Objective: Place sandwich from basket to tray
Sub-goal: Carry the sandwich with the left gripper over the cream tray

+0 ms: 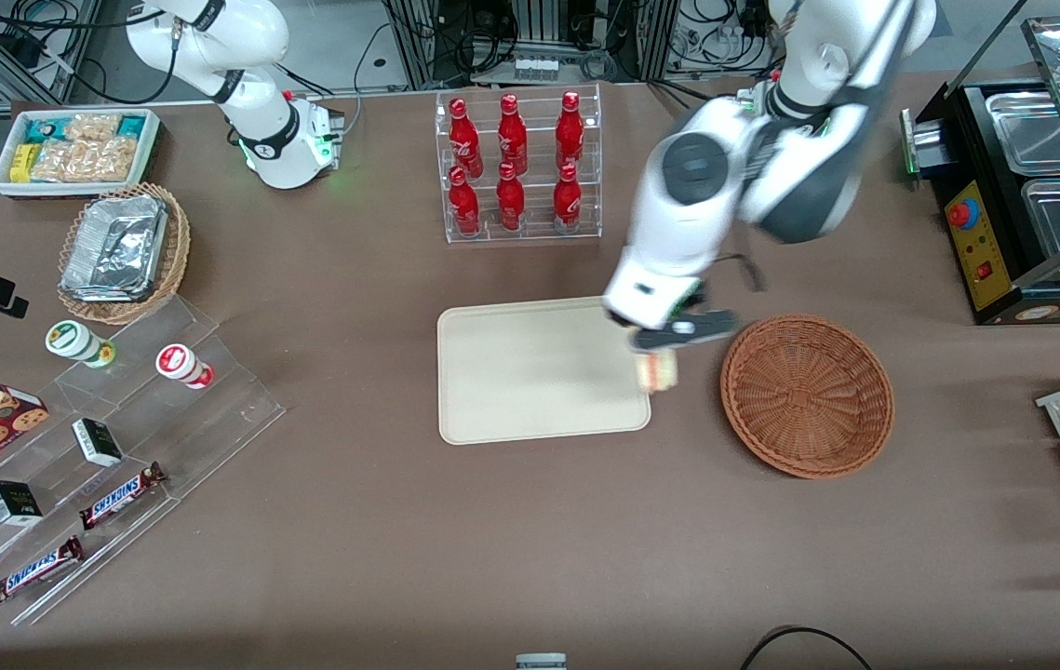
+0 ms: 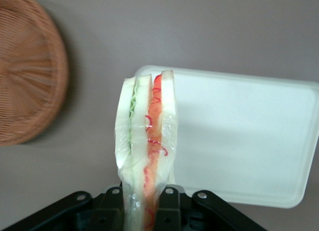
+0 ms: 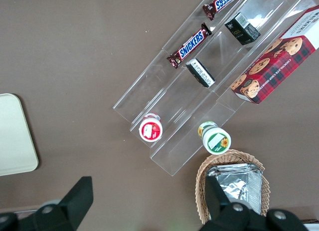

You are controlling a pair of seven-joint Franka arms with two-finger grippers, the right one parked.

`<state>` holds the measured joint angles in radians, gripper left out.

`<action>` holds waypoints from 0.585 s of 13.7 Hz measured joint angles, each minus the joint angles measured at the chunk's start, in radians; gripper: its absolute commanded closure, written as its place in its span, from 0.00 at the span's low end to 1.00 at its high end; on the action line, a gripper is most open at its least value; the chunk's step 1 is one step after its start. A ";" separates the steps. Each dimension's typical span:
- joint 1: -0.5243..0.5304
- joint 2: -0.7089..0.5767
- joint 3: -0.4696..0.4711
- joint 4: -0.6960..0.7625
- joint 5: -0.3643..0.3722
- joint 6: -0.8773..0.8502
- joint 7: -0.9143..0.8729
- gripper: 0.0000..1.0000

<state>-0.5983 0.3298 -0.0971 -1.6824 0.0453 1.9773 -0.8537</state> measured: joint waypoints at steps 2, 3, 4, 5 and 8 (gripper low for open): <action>-0.068 0.114 0.001 0.073 0.000 0.008 -0.011 1.00; -0.090 0.169 0.001 0.111 0.000 0.017 -0.012 1.00; -0.107 0.221 0.001 0.148 0.000 0.033 -0.012 1.00; -0.121 0.267 0.002 0.180 0.001 0.054 -0.012 1.00; -0.165 0.373 0.003 0.227 0.001 0.132 -0.025 1.00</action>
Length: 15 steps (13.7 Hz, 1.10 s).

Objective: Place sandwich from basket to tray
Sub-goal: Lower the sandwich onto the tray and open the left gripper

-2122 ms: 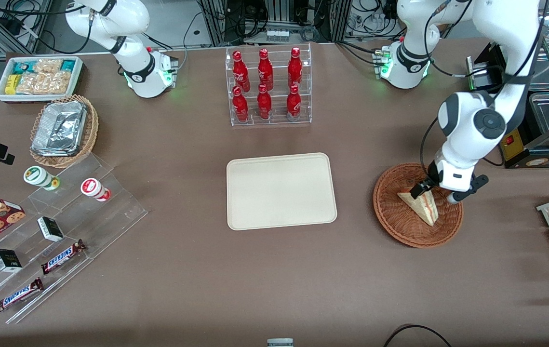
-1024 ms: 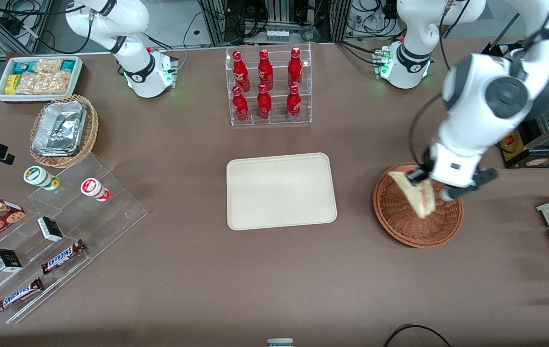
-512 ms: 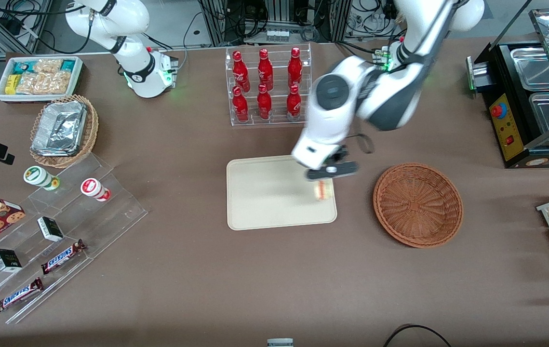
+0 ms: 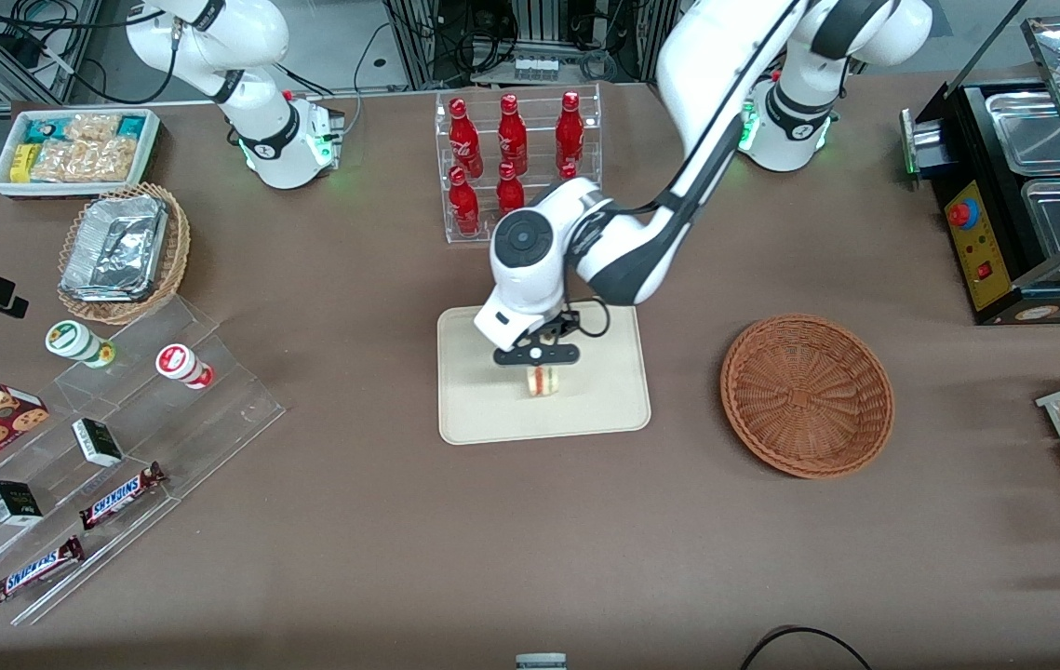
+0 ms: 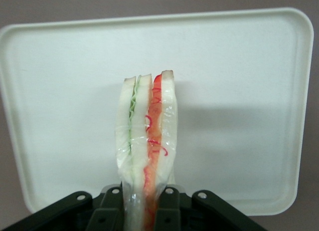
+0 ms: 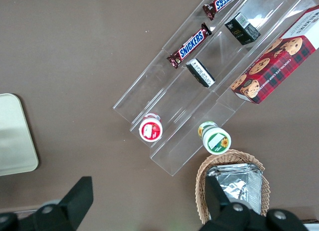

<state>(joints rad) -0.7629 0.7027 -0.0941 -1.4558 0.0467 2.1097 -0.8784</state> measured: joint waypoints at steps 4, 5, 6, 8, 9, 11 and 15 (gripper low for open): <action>-0.018 0.059 0.007 0.011 0.002 0.019 -0.010 0.02; -0.018 0.061 0.010 0.012 0.002 0.019 -0.010 0.00; -0.018 0.061 0.011 0.015 0.003 0.019 -0.010 0.00; -0.018 0.060 0.011 0.027 0.003 0.019 -0.014 0.00; -0.018 0.055 0.011 0.037 0.003 0.019 -0.028 0.00; -0.017 0.014 0.014 0.060 0.003 -0.003 -0.087 0.00; -0.004 -0.167 0.031 0.076 0.005 -0.192 -0.172 0.00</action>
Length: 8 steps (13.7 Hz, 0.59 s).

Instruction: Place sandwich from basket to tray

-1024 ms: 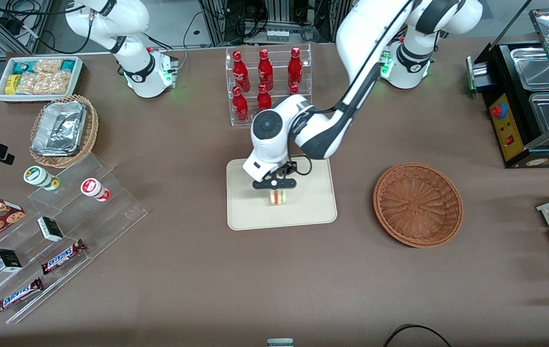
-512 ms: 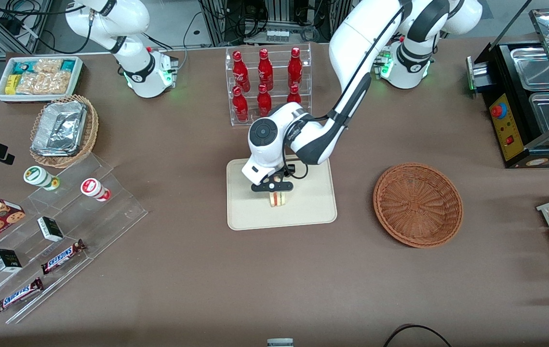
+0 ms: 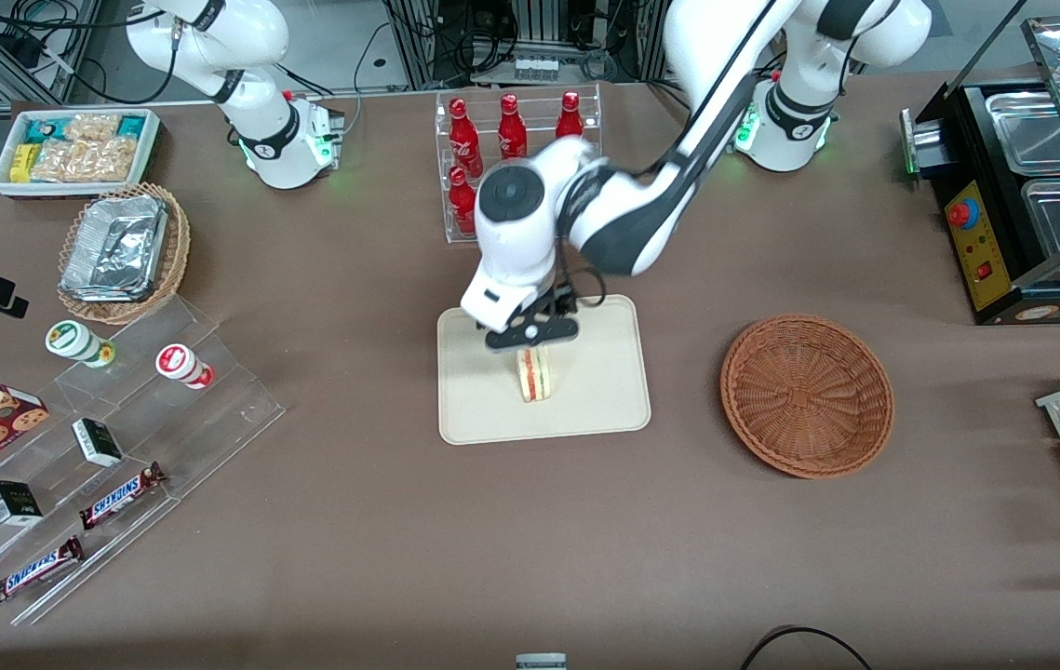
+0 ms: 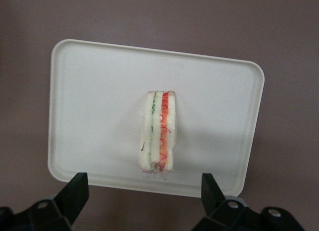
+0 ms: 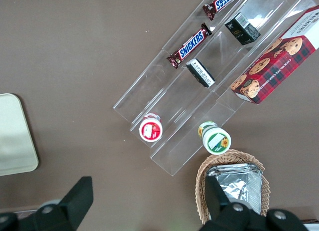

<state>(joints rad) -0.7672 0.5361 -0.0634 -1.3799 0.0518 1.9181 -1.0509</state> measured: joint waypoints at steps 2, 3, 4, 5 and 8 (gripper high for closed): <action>0.021 -0.098 0.036 -0.001 0.004 -0.099 -0.009 0.00; 0.037 -0.146 0.060 -0.002 0.005 -0.154 -0.006 0.00; 0.058 -0.191 0.081 -0.005 0.006 -0.204 0.017 0.00; 0.086 -0.236 0.096 -0.011 0.007 -0.251 0.064 0.00; 0.219 -0.379 0.112 -0.081 0.006 -0.309 0.257 0.00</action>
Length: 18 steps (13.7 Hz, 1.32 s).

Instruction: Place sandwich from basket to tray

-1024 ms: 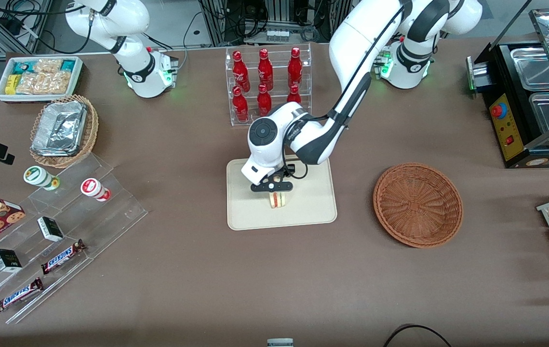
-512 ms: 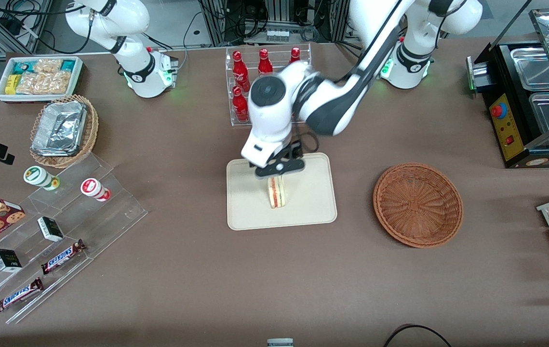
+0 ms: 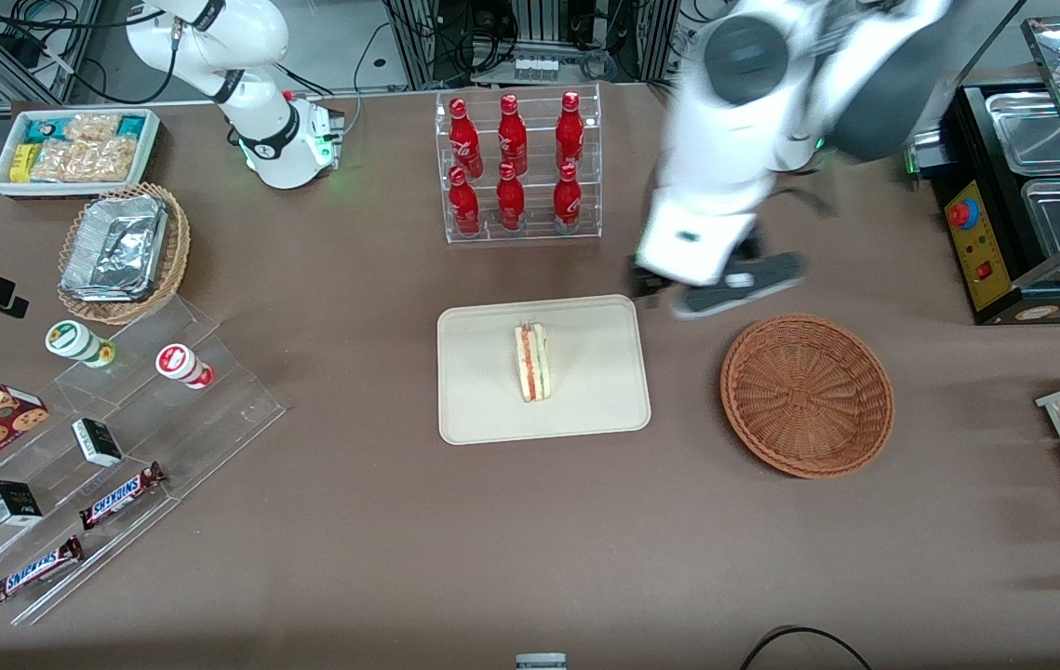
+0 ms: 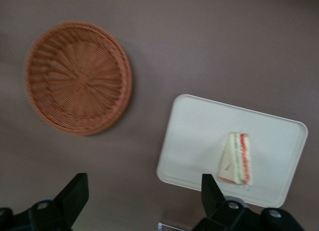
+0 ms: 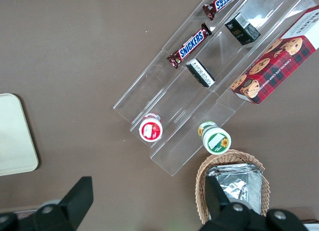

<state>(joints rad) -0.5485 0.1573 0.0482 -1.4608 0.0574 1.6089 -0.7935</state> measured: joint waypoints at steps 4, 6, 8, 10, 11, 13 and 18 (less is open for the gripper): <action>0.183 -0.173 0.006 -0.152 -0.004 -0.017 0.317 0.00; 0.261 -0.217 0.007 -0.183 -0.006 -0.051 0.462 0.00; 0.322 -0.238 0.008 -0.187 -0.007 -0.057 0.557 0.00; 0.345 -0.241 0.008 -0.182 -0.007 -0.057 0.577 0.00; 0.348 -0.239 0.008 -0.177 -0.007 -0.056 0.578 0.00; 0.350 -0.236 0.012 -0.167 -0.007 -0.056 0.610 0.00; 0.501 -0.227 -0.032 -0.139 -0.049 -0.055 0.799 0.00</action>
<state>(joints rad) -0.0475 -0.0692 0.0161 -1.6003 0.0083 1.5539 0.0057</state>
